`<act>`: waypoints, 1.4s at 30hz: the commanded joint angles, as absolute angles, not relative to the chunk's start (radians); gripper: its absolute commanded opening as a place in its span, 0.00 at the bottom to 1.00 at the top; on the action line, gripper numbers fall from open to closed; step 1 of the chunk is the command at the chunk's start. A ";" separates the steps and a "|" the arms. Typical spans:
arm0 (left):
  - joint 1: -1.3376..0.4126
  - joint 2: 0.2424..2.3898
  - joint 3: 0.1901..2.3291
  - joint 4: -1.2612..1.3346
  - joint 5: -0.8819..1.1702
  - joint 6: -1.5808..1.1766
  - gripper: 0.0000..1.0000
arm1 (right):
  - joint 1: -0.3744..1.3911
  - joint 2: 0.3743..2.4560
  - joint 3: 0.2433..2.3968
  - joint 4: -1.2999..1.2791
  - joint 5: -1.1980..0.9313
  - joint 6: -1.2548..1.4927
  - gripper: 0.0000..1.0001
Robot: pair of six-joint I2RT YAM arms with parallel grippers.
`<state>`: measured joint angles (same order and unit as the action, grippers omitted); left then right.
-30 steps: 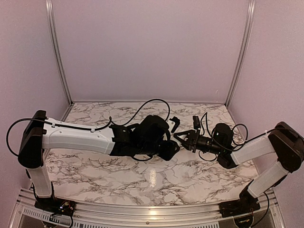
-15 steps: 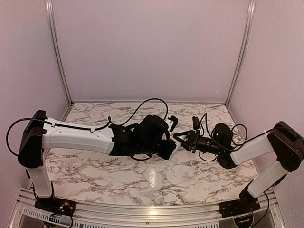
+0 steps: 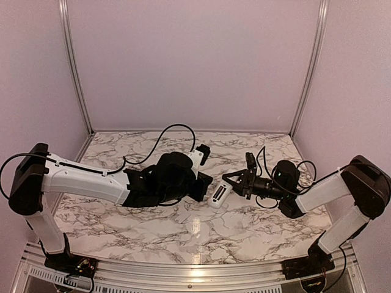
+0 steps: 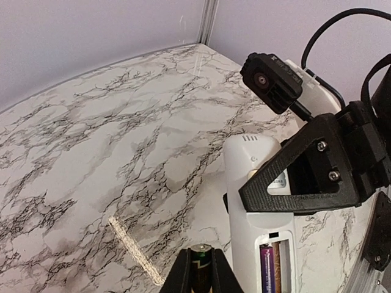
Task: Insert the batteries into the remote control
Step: Place the battery in the battery compartment.
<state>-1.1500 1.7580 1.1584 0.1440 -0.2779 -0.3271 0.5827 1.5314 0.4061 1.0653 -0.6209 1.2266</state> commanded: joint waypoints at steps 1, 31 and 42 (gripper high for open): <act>-1.170 1.707 1.104 0.367 -0.259 -0.261 0.04 | 0.592 1.538 0.407 1.105 -0.619 1.252 0.00; -1.200 1.800 1.058 0.575 -0.169 -0.218 0.08 | 0.618 1.555 0.422 1.219 -0.588 1.371 0.00; -1.207 1.827 1.051 0.588 -0.183 -0.242 0.11 | 0.619 1.549 0.408 1.253 -0.571 1.394 0.00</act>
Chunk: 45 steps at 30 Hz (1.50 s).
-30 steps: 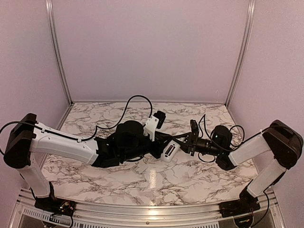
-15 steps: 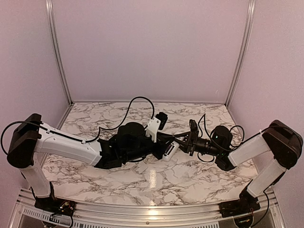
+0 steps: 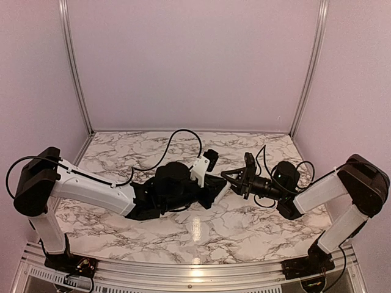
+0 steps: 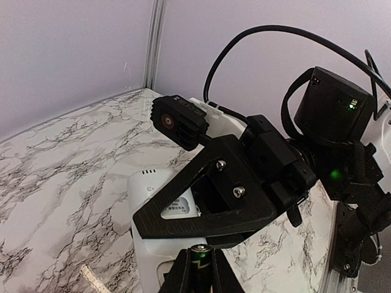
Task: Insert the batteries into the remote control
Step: Place the battery in the battery compartment, then load the battery into the battery compartment.
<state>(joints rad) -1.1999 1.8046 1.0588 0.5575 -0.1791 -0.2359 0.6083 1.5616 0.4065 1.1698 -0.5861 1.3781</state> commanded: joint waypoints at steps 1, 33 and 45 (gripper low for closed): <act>-1.208 1.828 1.049 0.588 -0.185 -0.242 0.12 | 0.620 1.549 0.408 1.255 -0.572 1.396 0.00; -1.170 1.550 1.029 0.201 0.062 -0.027 0.67 | 0.618 1.548 0.472 1.033 -0.702 1.142 0.00; -1.171 1.441 0.934 0.072 0.200 0.434 0.49 | 0.671 1.592 0.595 0.805 -0.856 0.967 0.00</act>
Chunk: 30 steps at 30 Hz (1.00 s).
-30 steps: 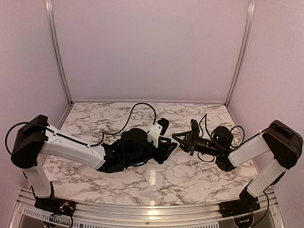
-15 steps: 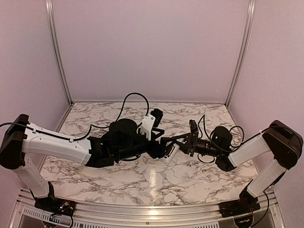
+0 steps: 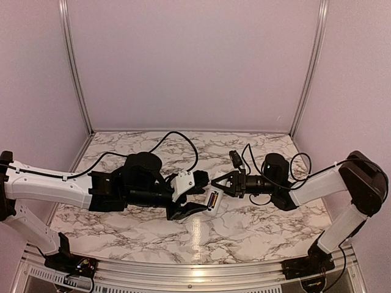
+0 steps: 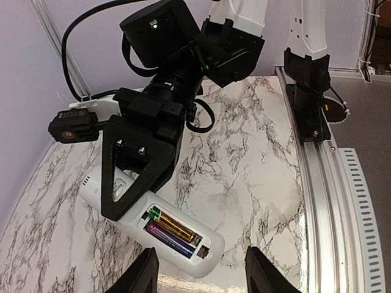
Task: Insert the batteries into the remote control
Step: Load the battery into the battery compartment.
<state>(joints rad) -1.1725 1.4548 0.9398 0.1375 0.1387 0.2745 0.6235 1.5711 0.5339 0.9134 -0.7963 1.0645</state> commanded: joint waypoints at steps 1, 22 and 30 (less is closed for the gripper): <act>-1.172 1.446 0.939 0.062 0.198 0.441 0.48 | 0.682 1.599 0.606 0.787 -0.858 0.954 0.00; -1.177 1.537 0.988 0.015 0.099 0.480 0.31 | 0.753 1.658 0.672 0.745 -0.889 0.928 0.00; -1.178 1.551 0.992 0.009 0.089 0.488 0.31 | 0.767 1.665 0.682 0.736 -0.891 0.925 0.00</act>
